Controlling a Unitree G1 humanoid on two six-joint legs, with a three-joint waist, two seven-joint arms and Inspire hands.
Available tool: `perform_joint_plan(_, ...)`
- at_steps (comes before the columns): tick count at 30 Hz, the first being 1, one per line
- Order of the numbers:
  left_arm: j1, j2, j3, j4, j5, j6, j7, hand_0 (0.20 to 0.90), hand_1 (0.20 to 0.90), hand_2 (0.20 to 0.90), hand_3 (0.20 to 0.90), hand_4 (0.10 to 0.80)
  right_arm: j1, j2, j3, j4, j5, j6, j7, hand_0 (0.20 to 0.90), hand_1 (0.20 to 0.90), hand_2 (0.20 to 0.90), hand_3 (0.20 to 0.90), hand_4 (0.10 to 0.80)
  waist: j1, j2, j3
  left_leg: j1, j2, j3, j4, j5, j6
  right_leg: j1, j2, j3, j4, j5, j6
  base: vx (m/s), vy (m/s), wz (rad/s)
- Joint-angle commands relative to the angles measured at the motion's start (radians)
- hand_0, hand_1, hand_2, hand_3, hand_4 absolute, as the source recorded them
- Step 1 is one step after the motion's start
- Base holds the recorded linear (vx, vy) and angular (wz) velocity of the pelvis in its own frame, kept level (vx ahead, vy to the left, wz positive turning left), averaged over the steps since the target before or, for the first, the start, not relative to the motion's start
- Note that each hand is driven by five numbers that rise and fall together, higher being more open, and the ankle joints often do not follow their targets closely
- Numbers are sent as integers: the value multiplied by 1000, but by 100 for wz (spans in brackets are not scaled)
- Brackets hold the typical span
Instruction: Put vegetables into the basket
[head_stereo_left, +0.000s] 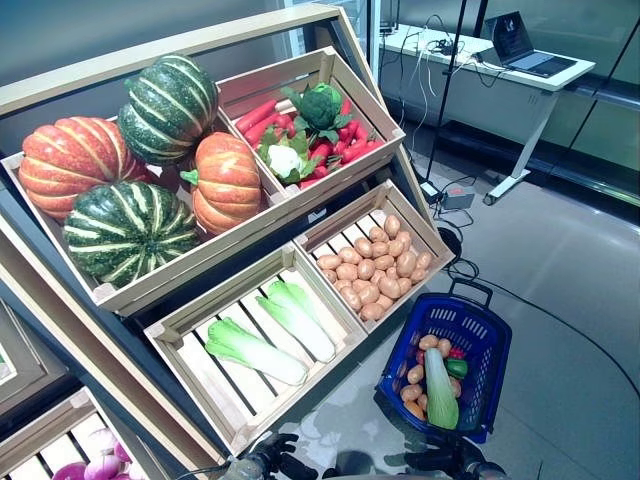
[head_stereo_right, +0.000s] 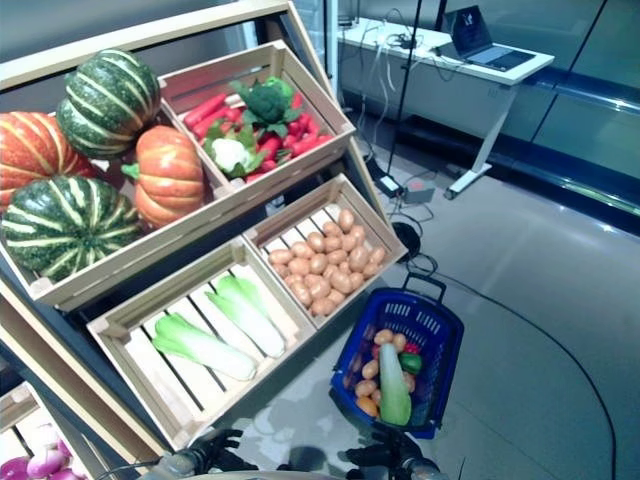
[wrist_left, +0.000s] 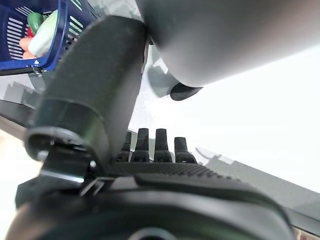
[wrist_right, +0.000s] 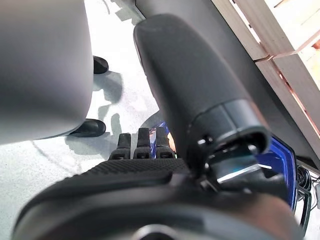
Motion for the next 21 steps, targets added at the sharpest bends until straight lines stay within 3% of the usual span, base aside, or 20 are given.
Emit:
perform_joint_plan(1,-96,5,-6,43,-22,-80,12,900,900,900,900,800,-69,17,39,21,16,-61,33,900,900,900,900,800,2,-35,22,0,13,-45,1,-40,-28,0,-50,-4,16,35,16,0,0,0)
perform_joint_plan(7,-141,32,-1,-175,-170,-137,-91,900,900,900,900,800,-64,3,46,-9,17,-30,35,900,900,900,900,800,4,-34,24,2,10,-49,1,-40,-29,4,-48,1,16,39,17,0,0,0)
perform_joint_plan(8,-160,48,-14,-309,-186,-174,-88,900,900,900,900,800,-67,0,51,-22,32,-18,27,900,900,900,900,800,7,-31,28,-4,11,-52,1,-37,-28,-7,-48,3,24,40,17,0,0,0)
perform_joint_plan(14,-183,128,-23,-639,-262,-150,-102,900,900,900,900,800,-43,1,47,-42,42,-22,14,900,900,900,900,800,18,-28,36,-11,9,-60,1,-37,-24,-12,-50,-4,19,45,18,0,0,0)
perform_joint_plan(17,-182,158,11,-726,-307,-138,-113,900,900,900,900,800,-23,-1,40,-53,44,-25,10,900,900,900,900,800,21,-27,36,-11,8,-63,1,-37,-24,-8,-52,-10,13,46,18,8,-16,1)
perform_joint_plan(21,-185,195,54,-759,-244,-159,-77,900,900,900,900,800,-2,-9,29,-59,52,-27,16,900,900,900,900,800,21,-25,30,-12,7,-66,1,-38,-26,-4,-53,-13,6,45,16,26,-14,10)
